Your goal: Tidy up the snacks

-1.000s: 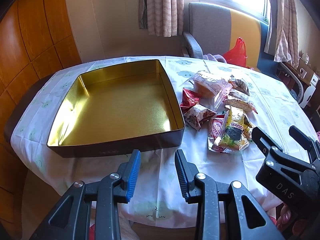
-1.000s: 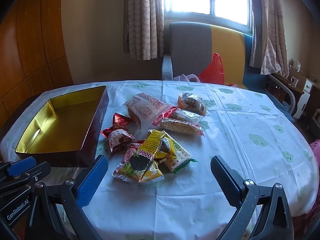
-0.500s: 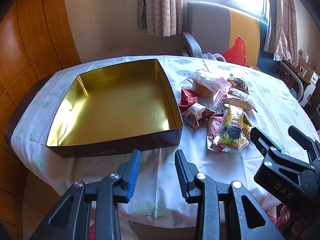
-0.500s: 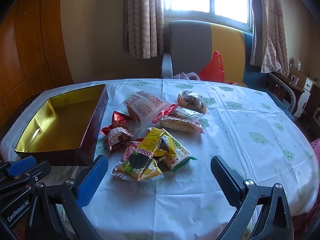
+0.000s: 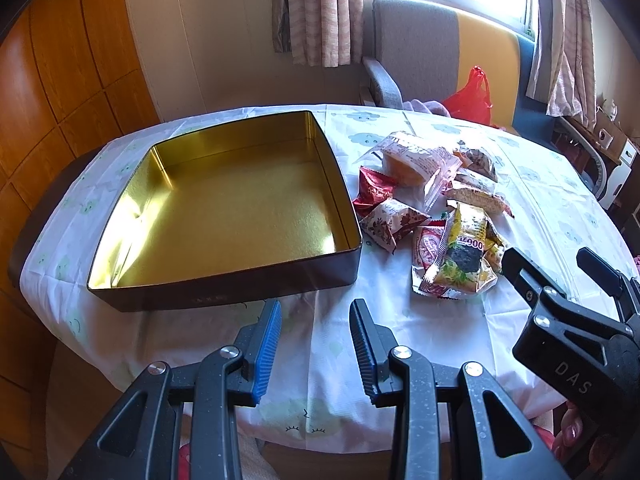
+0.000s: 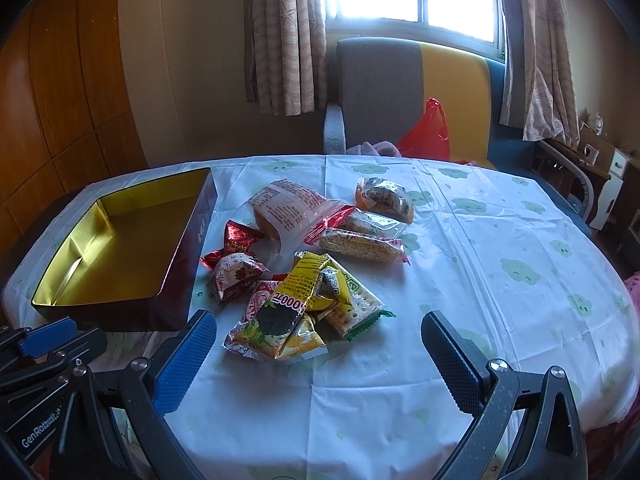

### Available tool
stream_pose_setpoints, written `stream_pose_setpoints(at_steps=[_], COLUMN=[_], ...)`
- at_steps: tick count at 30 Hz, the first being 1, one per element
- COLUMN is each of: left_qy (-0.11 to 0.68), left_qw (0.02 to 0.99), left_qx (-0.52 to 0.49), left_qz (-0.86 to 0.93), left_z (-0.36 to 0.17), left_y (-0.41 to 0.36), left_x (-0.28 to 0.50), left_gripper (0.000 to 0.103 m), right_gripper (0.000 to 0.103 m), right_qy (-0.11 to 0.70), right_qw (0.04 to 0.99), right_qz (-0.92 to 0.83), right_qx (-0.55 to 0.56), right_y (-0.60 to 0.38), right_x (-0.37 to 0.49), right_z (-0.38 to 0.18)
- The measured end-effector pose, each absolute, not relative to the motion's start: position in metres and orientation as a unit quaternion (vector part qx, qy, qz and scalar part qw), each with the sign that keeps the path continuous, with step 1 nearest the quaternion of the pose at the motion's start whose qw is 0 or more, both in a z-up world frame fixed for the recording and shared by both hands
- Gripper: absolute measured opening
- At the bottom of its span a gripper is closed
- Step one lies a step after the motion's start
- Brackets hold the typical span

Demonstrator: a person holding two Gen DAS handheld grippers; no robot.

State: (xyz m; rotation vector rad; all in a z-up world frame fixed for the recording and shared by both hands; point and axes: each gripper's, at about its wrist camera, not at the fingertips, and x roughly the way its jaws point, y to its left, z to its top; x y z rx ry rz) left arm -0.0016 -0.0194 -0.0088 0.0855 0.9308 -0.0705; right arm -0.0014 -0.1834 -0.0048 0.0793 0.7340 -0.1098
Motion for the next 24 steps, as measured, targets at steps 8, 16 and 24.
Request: stream_pose_setpoints(at_steps=[8, 16, 24], left_qy=[0.453, 0.47, 0.523], left_qw=[0.89, 0.881, 0.842], left_qx=[0.042, 0.031, -0.042], left_qz=[-0.036, -0.049, -0.124], left_z=[-0.012, -0.015, -0.034], left_y=[-0.022, -0.021, -0.019], left_x=[-0.001, 0.001, 0.004], left_gripper=[0.036, 0.036, 0.036], right_gripper=[0.103, 0.103, 0.103], right_qy=[0.36, 0.354, 0.341], right_qw=[0.93, 0.933, 0.936], right_qz=[-0.053, -0.038, -0.025], right_qx=[0.044, 0.054, 0.085], right_y=[-0.187, -0.188, -0.218], right_x=[-0.002, -0.004, -0.007], right_z=[-0.006, -0.005, -0.005])
